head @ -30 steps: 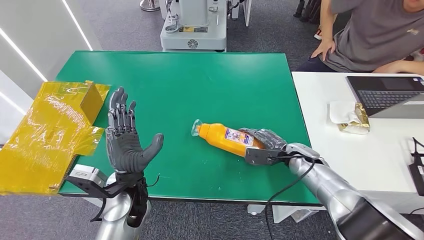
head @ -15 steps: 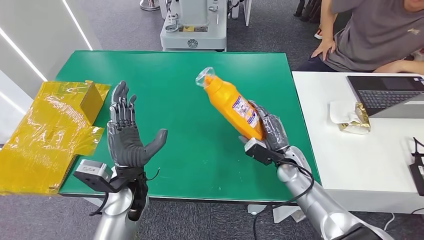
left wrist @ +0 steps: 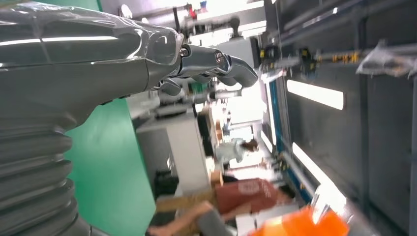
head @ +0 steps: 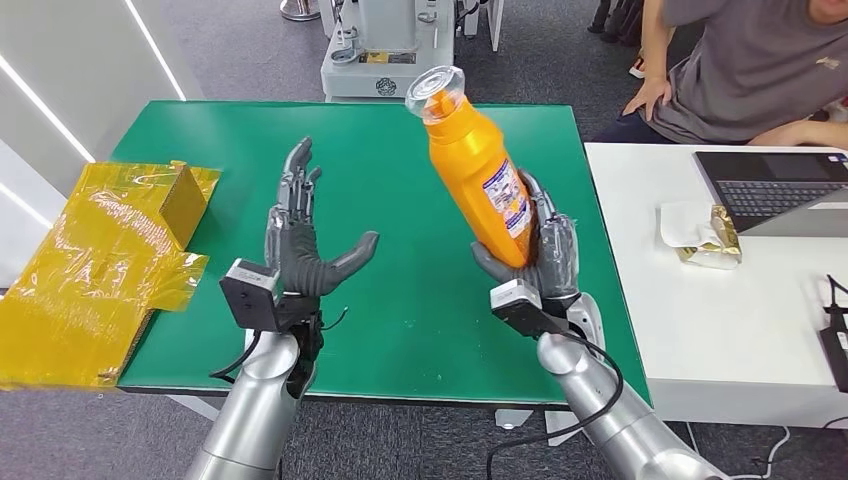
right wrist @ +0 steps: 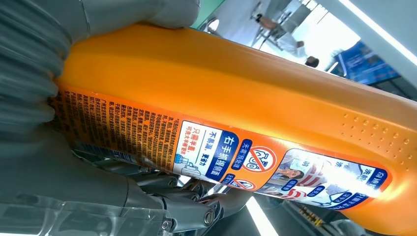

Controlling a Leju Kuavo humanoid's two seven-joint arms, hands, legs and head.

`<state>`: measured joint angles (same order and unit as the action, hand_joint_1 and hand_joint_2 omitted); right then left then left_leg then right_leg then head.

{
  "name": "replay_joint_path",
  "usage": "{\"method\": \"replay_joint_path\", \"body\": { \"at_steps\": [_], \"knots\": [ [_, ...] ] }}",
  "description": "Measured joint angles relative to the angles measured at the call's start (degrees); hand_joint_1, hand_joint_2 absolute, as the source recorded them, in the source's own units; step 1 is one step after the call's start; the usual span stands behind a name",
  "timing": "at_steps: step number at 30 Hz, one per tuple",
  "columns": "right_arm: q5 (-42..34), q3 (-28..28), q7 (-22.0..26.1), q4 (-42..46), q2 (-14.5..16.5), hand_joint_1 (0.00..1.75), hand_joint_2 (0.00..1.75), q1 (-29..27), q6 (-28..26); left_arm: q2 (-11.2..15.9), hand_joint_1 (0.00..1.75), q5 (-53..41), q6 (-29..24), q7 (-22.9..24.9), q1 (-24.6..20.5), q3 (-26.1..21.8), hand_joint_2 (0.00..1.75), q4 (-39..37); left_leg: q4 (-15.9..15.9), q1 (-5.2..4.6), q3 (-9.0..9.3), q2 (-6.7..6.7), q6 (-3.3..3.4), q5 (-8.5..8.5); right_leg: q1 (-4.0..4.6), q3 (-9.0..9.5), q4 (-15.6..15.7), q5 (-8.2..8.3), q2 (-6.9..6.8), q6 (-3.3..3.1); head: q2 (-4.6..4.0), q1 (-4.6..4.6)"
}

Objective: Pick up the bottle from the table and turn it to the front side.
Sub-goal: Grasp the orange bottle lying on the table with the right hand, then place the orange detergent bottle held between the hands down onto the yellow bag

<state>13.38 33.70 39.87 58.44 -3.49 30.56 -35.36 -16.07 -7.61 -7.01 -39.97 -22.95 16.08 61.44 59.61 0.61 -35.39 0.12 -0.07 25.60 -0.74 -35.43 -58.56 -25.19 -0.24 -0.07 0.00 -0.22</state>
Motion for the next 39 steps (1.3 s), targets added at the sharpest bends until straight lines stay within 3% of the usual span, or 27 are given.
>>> {"method": "replay_joint_path", "body": {
  "at_steps": [14,39],
  "knots": [
    [-2.6,7.1,0.0,-2.9,2.2,1.75,1.75,1.2,4.1,-1.8,0.0,0.7,7.8,3.0,-4.6,2.9,1.75,-4.9,0.0,0.0,-0.02,0.0,0.0,0.0,0.0,-0.01,0.0,0.0,0.0,0.0,0.0,0.0],
    [-2.1,9.1,0.0,-4.5,2.3,1.75,1.75,1.5,1.6,-1.9,0.0,0.7,12.6,5.6,-7.5,4.0,1.75,-9.8,0.0,0.0,-0.02,0.0,0.0,0.0,0.0,-0.01,0.0,0.0,0.01,0.0,0.0,0.0]
  ]
}}
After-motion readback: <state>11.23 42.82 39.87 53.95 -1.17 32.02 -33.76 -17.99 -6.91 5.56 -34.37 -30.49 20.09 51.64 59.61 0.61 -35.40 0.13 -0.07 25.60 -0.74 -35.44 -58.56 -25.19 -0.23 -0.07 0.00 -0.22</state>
